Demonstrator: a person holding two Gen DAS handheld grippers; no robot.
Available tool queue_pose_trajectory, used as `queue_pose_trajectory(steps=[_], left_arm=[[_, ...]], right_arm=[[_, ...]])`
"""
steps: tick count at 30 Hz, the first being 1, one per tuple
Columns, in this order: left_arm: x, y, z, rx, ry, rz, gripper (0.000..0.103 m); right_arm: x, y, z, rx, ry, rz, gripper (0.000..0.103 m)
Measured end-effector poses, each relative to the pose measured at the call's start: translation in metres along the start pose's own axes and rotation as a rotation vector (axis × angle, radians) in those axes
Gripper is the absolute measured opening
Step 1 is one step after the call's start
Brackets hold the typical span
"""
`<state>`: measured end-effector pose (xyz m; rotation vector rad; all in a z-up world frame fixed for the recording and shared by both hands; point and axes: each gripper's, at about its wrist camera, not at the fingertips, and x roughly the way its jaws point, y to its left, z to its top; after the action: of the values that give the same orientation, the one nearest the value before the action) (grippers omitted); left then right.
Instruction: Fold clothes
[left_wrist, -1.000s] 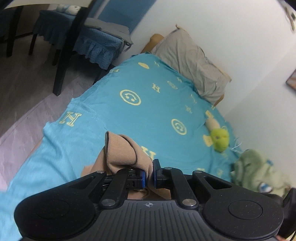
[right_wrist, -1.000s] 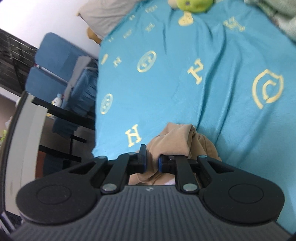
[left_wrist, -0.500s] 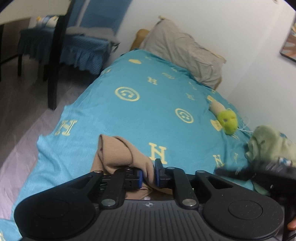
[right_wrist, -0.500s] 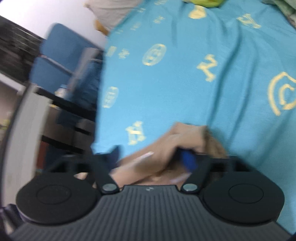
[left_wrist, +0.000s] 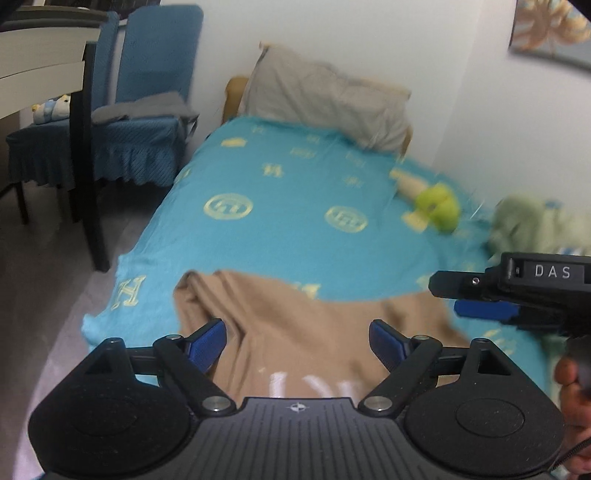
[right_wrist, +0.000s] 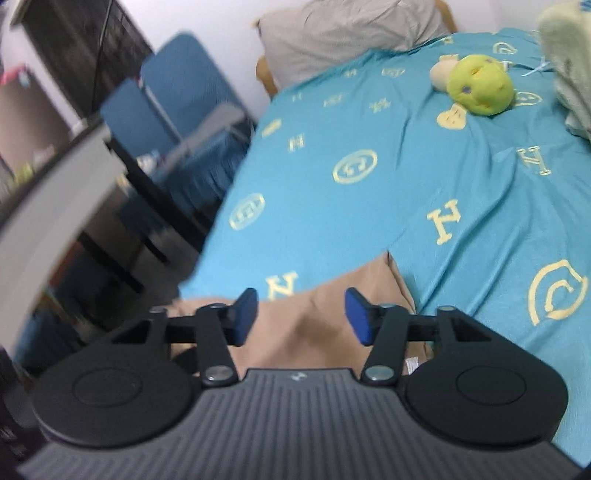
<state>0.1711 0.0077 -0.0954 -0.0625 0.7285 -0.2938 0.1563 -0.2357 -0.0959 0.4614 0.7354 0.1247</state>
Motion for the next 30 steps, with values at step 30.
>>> queue_pose_trajectory(steps=[30], left_arm=[[-0.049,0.002,-0.032,-0.144,0.164,0.013,0.085]], right_arm=[[-0.03,0.02,-0.068,-0.144,0.127,-0.178,0.05]])
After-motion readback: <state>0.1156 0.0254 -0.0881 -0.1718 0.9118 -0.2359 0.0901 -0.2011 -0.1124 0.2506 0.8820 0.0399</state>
